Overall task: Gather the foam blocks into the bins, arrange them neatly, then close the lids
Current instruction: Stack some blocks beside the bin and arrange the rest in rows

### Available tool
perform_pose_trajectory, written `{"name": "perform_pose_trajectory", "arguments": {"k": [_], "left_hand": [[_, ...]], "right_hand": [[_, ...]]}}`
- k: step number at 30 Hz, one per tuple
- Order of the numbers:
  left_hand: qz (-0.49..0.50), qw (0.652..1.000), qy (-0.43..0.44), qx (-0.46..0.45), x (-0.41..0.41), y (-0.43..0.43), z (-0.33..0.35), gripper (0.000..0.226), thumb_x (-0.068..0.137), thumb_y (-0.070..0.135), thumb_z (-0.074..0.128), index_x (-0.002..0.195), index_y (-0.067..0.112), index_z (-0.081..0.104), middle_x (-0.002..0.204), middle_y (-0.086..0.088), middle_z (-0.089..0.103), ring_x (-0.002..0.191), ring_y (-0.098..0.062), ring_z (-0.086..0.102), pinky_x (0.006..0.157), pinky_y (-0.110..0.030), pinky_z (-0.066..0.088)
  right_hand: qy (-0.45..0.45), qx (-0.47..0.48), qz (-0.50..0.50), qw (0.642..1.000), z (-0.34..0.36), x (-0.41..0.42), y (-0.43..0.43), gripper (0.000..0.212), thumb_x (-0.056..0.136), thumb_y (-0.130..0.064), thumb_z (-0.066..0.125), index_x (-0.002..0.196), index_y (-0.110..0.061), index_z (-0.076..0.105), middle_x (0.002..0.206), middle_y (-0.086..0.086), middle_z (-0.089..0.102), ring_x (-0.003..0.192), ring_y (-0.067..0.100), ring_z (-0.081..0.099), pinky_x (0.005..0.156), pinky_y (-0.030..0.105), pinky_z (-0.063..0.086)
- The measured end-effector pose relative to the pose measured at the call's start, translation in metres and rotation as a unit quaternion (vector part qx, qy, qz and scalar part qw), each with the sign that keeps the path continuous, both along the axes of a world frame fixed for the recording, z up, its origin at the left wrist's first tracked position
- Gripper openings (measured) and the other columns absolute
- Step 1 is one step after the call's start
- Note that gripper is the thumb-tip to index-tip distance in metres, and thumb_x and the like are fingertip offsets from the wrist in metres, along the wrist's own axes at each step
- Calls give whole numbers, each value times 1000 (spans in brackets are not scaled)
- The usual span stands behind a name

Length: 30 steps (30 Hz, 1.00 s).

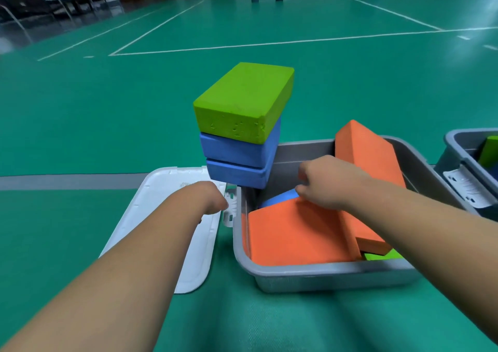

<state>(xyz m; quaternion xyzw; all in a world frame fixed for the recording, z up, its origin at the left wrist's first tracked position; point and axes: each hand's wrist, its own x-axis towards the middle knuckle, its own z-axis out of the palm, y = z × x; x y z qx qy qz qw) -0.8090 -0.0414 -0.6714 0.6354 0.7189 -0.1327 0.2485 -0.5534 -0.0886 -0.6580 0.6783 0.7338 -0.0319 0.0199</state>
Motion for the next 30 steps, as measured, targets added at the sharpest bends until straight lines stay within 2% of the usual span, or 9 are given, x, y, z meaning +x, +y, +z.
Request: {"name": "perform_pose_trajectory", "arguments": {"k": [5,9,11,14,18,21,23,26,30], "left_hand": [[-106,990,63,-64,45,-12,10,18,94,17,56,92,7,70,79,-7,69,63,-22,62,67,-29,55],[-212,963,169,-10,92,-22,28,22,96,21,56,83,10,70,84,-5,69,82,-27,67,85,-35,55],[-219,972,84,25,114,-24,23,27,97,29,56,88,9,71,89,-8,74,84,-28,71,80,-36,57],[-188,972,-138,-13,151,-35,12,53,98,56,56,98,5,73,91,-10,77,85,-31,74,75,-40,61],[-167,968,-159,93,187,-42,-4,92,86,81,54,127,-1,62,122,-20,68,109,-35,66,57,-33,38],[-184,962,-131,154,197,-34,-12,107,71,87,63,142,8,47,141,-17,51,128,-36,53,91,-42,50],[-223,960,-95,139,200,-29,-14,101,71,84,67,144,18,48,143,-13,47,132,-36,47,106,-46,46],[-261,954,-137,49,196,-27,-20,74,78,70,74,135,27,56,133,-1,62,116,-22,60,100,-36,49],[-264,946,-187,14,173,-24,-23,81,72,74,78,140,39,51,129,12,65,112,-10,64,104,-36,50]], "right_hand": [[0,39,-5,999,-1,36,-11,33,94,-43,55,109,-18,67,112,11,70,108,34,64,77,35,48],[8,119,-9,993,2,63,-14,29,90,-41,54,103,-19,69,108,9,67,103,34,58,83,39,49],[47,138,-41,988,0,78,-15,33,90,-40,53,109,-20,70,112,9,65,106,35,58,92,45,51],[116,137,-131,975,-8,110,-15,35,92,-33,47,116,-15,66,118,16,61,114,39,58,100,50,50],[114,64,-224,966,-27,154,-26,40,95,-33,47,123,-6,61,121,23,56,113,43,59,100,48,50],[155,-3,-267,951,-30,163,-41,48,100,-40,49,134,-6,54,129,23,61,117,41,59,98,42,48],[156,-16,-260,953,-31,163,-46,48,102,-40,47,135,-7,53,130,22,63,119,40,59,94,41,46],[122,-12,-226,966,-31,160,-49,40,103,-34,44,127,-5,57,123,23,62,112,40,59,86,40,45],[132,-13,-225,965,-30,156,-52,26,100,-30,46,114,-11,56,111,16,54,93,37,56,77,45,50]]}}
